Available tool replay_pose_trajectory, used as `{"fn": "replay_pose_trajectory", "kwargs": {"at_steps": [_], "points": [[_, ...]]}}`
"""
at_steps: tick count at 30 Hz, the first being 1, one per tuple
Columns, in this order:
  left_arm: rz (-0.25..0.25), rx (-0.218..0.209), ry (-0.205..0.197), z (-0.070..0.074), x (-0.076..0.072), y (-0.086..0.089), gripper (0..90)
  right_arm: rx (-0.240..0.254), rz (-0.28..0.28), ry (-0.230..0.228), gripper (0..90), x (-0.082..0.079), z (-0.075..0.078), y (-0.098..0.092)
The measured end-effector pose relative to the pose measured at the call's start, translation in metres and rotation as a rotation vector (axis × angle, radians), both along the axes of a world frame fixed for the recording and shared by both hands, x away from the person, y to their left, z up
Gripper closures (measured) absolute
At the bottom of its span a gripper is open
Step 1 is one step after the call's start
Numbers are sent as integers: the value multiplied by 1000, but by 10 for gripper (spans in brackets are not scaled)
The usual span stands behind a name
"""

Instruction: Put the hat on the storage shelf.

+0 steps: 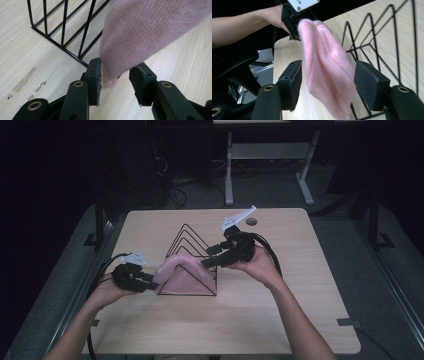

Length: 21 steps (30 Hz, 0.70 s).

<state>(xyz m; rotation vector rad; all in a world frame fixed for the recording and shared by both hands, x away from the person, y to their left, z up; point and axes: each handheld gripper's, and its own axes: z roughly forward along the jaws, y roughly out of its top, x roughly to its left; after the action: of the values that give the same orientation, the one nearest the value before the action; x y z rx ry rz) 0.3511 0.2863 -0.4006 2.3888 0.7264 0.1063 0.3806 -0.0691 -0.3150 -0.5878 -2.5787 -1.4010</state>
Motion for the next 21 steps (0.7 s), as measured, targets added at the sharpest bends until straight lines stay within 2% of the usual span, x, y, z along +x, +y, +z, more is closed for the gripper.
{"fn": "replay_pose_trajectory", "kwargs": {"at_steps": [7, 10, 21], "points": [[3, -8, 3, 1, -1, 0, 583, -11, -43, 1, 377, 0, -2, -19], [0, -8, -2, 1, 0, 0, 576, -6, -57, -12, 378, 0, -4, -26], [2, -20, -7, 6, -3, 2, 547, -15, -112, -4, 374, -2, -4, -48]]}}
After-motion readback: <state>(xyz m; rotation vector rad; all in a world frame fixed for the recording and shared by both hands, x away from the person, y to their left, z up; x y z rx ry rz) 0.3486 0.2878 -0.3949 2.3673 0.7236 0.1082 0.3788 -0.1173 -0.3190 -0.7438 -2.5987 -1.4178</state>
